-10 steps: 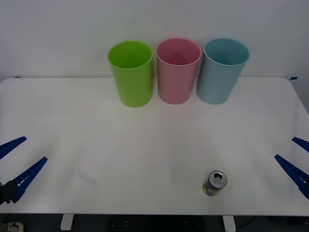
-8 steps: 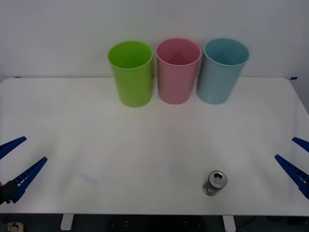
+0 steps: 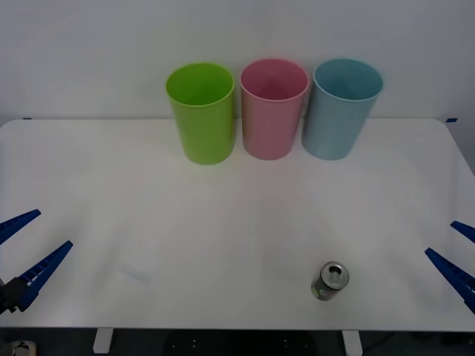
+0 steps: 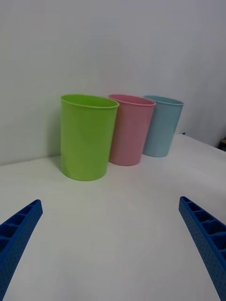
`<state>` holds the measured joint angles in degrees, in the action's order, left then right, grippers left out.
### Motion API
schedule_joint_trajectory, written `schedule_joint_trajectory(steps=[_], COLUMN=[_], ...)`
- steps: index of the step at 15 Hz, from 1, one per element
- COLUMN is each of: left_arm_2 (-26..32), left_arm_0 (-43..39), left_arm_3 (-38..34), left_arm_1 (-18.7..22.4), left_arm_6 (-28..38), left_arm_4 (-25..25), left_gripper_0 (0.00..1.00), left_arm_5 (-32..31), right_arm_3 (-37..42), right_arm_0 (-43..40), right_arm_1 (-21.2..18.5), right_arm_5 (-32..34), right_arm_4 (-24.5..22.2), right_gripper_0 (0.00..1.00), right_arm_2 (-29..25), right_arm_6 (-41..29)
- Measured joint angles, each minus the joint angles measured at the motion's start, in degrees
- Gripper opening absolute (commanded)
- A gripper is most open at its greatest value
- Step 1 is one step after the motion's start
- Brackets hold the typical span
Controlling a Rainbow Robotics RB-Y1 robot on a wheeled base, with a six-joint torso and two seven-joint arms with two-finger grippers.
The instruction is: Grasp the object on the table and drop it into the matching bin: aluminum can to the light blue bin, PET bottle to the pink bin.
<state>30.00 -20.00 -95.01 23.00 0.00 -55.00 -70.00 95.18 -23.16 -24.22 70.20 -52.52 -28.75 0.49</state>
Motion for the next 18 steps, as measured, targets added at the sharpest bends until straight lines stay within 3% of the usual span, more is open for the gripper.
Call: schedule_joint_trajectory(steps=[5, 7, 12, 18], left_arm_2=[0.00, 0.00, 0.00, 0.00], left_arm_0=[0.00, 0.00, 0.00, 0.00], left_arm_3=[0.00, 0.00, 0.00, 0.00], left_arm_1=[0.00, 0.00, 0.00, 0.00], left_arm_6=[0.00, 0.00, 0.00, 0.00], left_arm_4=[0.00, 0.00, 0.00, 0.00], left_gripper_0=[1.00, 1.00, 1.00, 1.00], left_arm_5=[0.00, 0.00, 0.00, 0.00], right_arm_3=[-0.72, -2.76, -8.72, -11.88], right_arm_0=[-2.52, -2.32, -1.12, 0.67], right_arm_1=[-2.21, -2.73, -5.53, -6.36], right_arm_5=[2.70, 4.00, 5.50, 5.89], right_arm_4=[0.74, 0.75, 0.75, -2.19], right_gripper_0=[0.91, 1.00, 1.00, 1.00], right_arm_2=[1.05, 1.75, 5.63, 10.26], right_arm_6=[3.33, 7.44, 18.76, 21.75])
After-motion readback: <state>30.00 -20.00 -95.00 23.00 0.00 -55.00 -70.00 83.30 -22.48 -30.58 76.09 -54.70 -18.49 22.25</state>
